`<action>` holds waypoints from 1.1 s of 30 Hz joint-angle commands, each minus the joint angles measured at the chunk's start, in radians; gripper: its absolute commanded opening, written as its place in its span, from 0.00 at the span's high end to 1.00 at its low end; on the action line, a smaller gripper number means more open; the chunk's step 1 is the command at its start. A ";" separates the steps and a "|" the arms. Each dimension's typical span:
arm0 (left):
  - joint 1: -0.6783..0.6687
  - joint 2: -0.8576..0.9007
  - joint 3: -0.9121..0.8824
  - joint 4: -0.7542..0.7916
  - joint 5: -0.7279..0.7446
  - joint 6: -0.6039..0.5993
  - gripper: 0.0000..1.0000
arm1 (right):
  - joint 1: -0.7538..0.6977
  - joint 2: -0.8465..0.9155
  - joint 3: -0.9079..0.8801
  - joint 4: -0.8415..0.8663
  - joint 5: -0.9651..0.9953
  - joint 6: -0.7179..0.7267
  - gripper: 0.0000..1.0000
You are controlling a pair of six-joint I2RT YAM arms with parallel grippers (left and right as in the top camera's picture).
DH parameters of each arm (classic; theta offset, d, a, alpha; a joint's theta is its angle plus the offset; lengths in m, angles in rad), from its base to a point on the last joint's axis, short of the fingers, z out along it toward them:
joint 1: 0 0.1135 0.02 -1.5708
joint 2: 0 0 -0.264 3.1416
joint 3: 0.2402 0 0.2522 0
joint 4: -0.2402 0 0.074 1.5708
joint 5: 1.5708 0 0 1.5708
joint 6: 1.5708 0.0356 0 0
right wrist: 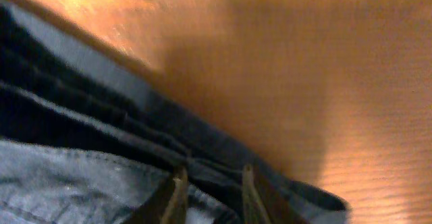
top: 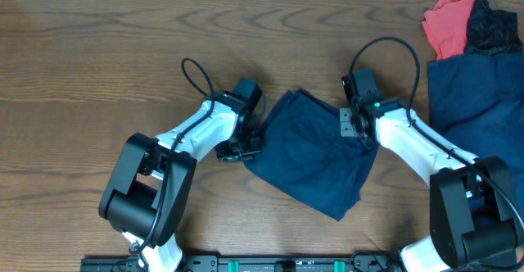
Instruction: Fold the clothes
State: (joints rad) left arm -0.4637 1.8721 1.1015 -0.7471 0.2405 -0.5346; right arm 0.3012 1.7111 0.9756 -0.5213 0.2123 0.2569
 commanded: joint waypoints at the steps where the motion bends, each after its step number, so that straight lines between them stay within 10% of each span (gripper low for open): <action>1: 0.013 -0.016 -0.048 -0.034 0.037 -0.024 0.88 | -0.005 -0.031 0.122 -0.085 0.023 -0.051 0.63; 6: 0.053 -0.190 -0.047 -0.008 0.028 0.019 0.84 | -0.008 -0.120 0.241 -0.263 -0.011 -0.006 0.44; 9: 0.072 -0.280 -0.047 0.077 0.028 0.112 0.02 | -0.008 -0.183 0.255 -0.323 -0.080 -0.006 0.37; 33: 0.076 0.039 -0.048 0.586 0.457 0.340 0.02 | -0.008 -0.236 0.252 -0.515 -0.111 0.031 0.36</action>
State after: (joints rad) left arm -0.3878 1.8717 1.0504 -0.1715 0.5838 -0.2264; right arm 0.3012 1.4769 1.2228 -1.0336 0.1040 0.2714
